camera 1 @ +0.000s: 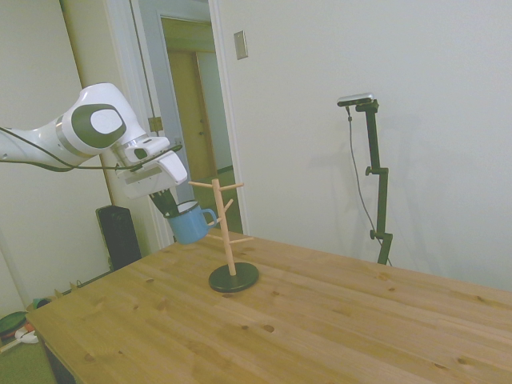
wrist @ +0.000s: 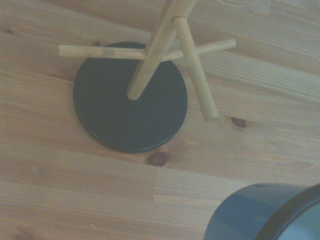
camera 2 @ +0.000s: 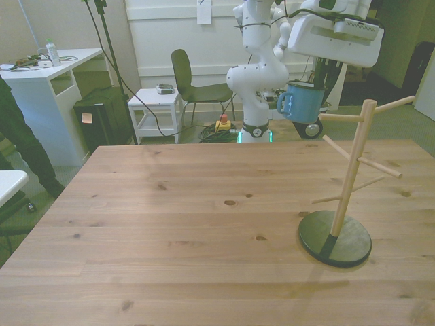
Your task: Hang the mug
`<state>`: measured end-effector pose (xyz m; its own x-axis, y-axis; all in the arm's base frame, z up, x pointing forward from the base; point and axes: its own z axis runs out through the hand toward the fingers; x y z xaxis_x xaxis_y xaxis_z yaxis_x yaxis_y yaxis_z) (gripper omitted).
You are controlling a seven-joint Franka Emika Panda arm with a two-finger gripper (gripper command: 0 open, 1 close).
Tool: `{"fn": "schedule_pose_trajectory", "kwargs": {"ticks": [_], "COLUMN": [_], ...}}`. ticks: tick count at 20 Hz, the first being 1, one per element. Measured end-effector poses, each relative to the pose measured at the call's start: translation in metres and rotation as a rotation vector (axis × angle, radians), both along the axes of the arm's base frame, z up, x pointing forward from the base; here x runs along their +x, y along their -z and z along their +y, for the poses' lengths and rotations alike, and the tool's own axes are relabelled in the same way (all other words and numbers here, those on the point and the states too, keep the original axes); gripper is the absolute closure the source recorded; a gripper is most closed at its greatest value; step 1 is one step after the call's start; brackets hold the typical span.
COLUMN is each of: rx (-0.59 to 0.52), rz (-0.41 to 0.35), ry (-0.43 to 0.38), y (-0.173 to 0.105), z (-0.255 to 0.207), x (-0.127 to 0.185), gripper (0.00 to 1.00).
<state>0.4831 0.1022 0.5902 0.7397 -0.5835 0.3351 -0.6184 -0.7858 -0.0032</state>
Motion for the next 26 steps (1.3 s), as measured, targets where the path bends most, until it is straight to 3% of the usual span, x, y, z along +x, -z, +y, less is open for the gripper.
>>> {"fn": "schedule_pose_trajectory", "kwargs": {"ticks": [26], "rx": [0.004], "rz": [0.048], "ry": [-0.037], "y": [0.018], "z": [0.04], "x": [0.036], "gripper": [1.0]}}
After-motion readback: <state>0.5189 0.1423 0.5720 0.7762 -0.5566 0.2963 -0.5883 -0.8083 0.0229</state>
